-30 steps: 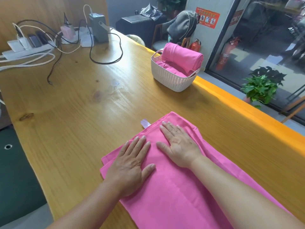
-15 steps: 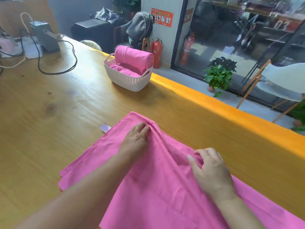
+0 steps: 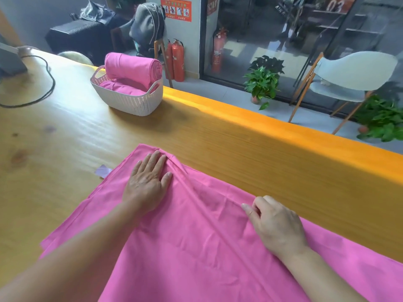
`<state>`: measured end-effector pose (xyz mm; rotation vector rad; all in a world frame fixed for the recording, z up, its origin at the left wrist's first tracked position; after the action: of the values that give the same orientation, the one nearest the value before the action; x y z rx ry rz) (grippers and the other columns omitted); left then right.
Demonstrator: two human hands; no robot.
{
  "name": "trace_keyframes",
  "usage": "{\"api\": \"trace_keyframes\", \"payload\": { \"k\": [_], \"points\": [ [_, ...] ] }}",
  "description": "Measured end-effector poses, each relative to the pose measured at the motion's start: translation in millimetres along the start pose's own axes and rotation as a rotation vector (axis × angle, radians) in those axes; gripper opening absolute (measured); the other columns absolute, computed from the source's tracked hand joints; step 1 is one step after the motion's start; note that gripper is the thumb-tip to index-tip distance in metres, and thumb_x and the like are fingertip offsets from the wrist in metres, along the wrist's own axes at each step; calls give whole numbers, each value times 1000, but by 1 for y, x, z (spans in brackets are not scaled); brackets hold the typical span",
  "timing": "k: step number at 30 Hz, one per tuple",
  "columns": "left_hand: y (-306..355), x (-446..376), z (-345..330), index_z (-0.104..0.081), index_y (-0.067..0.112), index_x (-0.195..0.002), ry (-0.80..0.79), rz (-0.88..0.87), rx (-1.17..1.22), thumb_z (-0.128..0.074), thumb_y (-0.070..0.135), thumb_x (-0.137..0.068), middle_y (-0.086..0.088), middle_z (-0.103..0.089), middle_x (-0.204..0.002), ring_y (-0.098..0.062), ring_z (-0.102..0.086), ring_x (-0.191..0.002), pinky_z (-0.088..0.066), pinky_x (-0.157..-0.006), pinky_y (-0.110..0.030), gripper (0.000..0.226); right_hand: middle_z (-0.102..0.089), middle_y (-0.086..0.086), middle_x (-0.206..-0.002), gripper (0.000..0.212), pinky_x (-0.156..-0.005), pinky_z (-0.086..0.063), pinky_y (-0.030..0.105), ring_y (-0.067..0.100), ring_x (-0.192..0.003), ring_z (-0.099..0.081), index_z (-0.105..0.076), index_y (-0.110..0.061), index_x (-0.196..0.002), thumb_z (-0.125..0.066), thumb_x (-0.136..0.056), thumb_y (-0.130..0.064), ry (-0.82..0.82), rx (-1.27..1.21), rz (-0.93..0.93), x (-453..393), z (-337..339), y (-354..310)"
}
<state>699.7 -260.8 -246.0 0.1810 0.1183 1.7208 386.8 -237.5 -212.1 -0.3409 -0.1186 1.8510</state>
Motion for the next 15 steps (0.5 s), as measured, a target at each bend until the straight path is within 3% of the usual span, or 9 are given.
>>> {"api": "trace_keyframes", "payload": {
  "k": [3, 7, 10, 13, 15],
  "points": [
    [0, 0, 1, -4, 26, -156, 13, 2, 13, -3, 57, -89, 10, 6, -163, -6, 7, -149, 8, -120, -29, 74, -50, -4, -66, 41, -49, -43, 35, 24, -57, -58, -50, -22, -67, -41, -91, -53, 100, 58, 58, 7, 7, -5],
    [0, 1, 2, -4, 26, -156, 23, -3, 16, -1, 58, -88, 10, 6, -163, -7, 6, -149, 8, -121, -29, 75, -52, -6, -86, 34, -68, -50, 36, 19, -78, -55, -60, -25, -89, -49, -90, -57, 35, -4, 23, 11, 8, 12],
    [-1, -1, 1, -4, 26, -156, 25, -6, 11, 4, 62, -84, 10, 5, -163, -6, 5, -149, 7, -121, -29, 81, -52, -7, -87, 14, -73, -53, 40, 19, -80, -56, -63, -22, -88, -67, -87, -35, 33, -57, 60, 22, 7, 18],
    [-1, -1, -1, -3, 25, -156, 26, -4, -3, 8, 63, -82, 10, 6, -163, -7, 5, -149, 6, -121, -29, 84, -54, -6, -86, 16, -72, -53, 43, 21, -80, -57, -62, -22, -85, -54, -92, -33, 44, -85, 56, 28, 9, 27],
    [-1, 0, -1, -3, 24, -156, 24, -3, 2, 7, 63, -82, 9, 5, -163, -7, 5, -149, 5, -122, -30, 84, -55, -6, -89, 18, -74, -53, 40, 20, -82, -57, -64, -22, -90, -56, -92, -38, 63, -89, 28, 29, 14, 33]
  ]
}}
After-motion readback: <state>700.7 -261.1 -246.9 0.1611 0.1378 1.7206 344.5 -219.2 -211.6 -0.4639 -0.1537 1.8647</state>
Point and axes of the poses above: each hand's wrist, its own x-axis away from the middle knuckle, its own z-axis out of the back of the hand, y = z × x, the point moved 9 cm from there along -x, towards the middle knuckle
